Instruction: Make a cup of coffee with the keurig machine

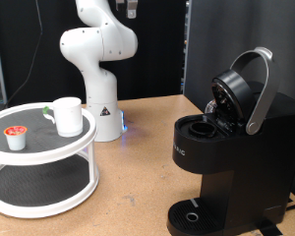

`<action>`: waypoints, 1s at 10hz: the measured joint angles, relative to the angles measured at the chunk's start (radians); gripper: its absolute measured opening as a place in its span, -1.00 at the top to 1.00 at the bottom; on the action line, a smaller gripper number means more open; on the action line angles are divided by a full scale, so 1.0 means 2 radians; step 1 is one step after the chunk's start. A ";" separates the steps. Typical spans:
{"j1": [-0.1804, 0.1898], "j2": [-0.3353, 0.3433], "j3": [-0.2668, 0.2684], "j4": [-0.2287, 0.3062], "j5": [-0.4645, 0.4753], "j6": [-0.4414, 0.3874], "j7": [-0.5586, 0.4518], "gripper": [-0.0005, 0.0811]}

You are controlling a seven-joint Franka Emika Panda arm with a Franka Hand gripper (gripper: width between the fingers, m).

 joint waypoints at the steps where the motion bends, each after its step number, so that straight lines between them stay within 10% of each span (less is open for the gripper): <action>1: 0.000 0.000 -0.003 0.000 0.000 0.000 -0.007 -0.99; 5: -0.003 0.001 -0.075 0.008 -0.017 0.001 -0.095 -0.99; 10: -0.005 0.016 -0.099 0.007 -0.035 0.004 -0.155 -0.99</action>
